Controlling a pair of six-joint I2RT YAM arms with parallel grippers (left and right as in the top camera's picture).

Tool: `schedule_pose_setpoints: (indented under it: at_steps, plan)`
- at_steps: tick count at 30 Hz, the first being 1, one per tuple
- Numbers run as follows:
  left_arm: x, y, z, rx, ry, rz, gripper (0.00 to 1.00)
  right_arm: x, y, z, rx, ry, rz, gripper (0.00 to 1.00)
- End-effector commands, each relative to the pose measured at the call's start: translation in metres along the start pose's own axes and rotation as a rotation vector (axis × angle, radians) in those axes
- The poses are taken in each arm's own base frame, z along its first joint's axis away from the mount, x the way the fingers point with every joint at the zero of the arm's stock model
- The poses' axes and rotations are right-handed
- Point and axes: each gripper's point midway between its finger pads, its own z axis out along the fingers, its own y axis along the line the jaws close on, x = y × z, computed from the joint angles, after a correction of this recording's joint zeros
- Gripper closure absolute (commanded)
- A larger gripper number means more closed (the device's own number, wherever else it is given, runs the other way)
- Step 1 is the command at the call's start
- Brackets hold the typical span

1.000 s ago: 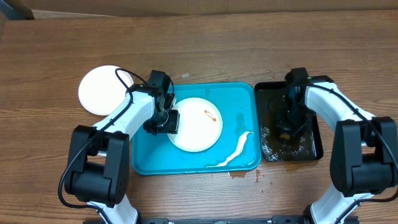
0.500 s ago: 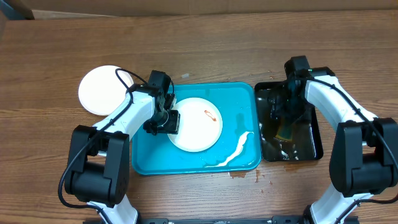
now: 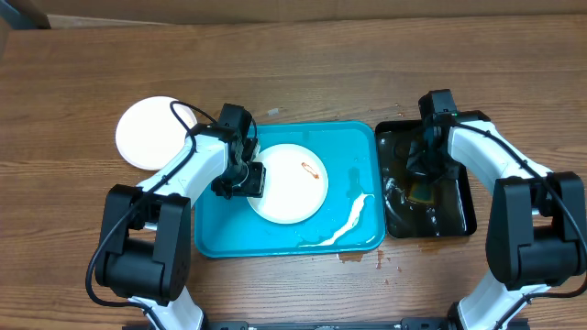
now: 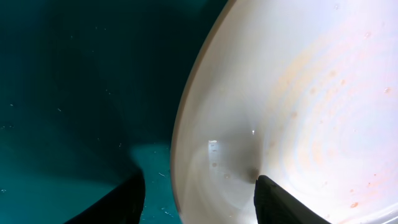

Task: Clean dirty plates on tray and stack at the side
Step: 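Dip the sponge in the black tray water with the right gripper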

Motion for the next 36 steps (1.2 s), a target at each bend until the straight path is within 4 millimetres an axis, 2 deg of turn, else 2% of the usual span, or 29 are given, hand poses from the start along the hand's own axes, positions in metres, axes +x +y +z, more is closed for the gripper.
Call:
schedule_pose_setpoints:
  at_steps: [1, 2, 5, 6, 9, 11, 12, 14, 17, 19, 23, 26, 36]
  plan:
    - [0.007, 0.000, 0.008, 0.002, 0.035, -0.008, 0.41, -0.008, 0.000, -0.010, 0.001, -0.019, 0.001, 0.59]
    - [0.007, 0.000, 0.008, 0.002, 0.034, -0.008, 0.38, -0.009, 0.000, -0.013, 0.001, -0.018, 0.001, 0.44]
    - [0.008, 0.000, 0.008, 0.002, 0.036, -0.009, 0.37, -0.007, -0.002, -0.016, 0.008, 0.000, -0.001, 0.21]
    - [0.008, 0.000, 0.008, 0.002, 0.039, -0.009, 0.37, -0.003, -0.003, -0.016, 0.014, 0.015, -0.002, 0.16]
    - [0.012, 0.000, 0.008, -0.001, 0.052, -0.029, 0.39, 0.007, -0.006, -0.016, 0.028, 0.053, -0.005, 0.13]
    - [0.013, 0.001, 0.008, -0.003, 0.058, -0.048, 0.43, 0.010, -0.008, -0.017, 0.033, 0.066, -0.006, 0.19]
    - [0.014, 0.001, 0.008, -0.003, 0.060, -0.061, 0.46, 0.010, -0.008, -0.017, 0.034, 0.069, -0.006, 0.26]
    - [0.013, 0.001, 0.008, -0.004, 0.059, -0.092, 0.51, 0.012, -0.007, -0.016, 0.029, 0.075, -0.007, 0.47]
    - [0.011, 0.000, 0.008, -0.004, 0.051, -0.135, 0.64, 0.014, 0.001, -0.016, -0.015, 0.087, -0.005, 0.71]
    - [0.008, 0.000, 0.008, -0.001, 0.037, -0.144, 0.73, 0.014, 0.004, -0.016, -0.034, 0.089, -0.004, 0.96]
    - [0.005, -0.001, 0.008, 0.002, 0.027, -0.143, 0.90, 0.013, 0.007, -0.016, -0.050, 0.085, -0.012, 0.96]
    - [0.006, -0.001, 0.008, 0.001, 0.028, -0.144, 0.96, 0.011, 0.008, -0.016, -0.054, 0.076, -0.069, 0.96]
    - [0.005, -0.001, 0.008, 0.002, 0.026, -0.172, 0.96, 0.004, 0.006, -0.044, -0.036, 0.092, -0.082, 0.96]
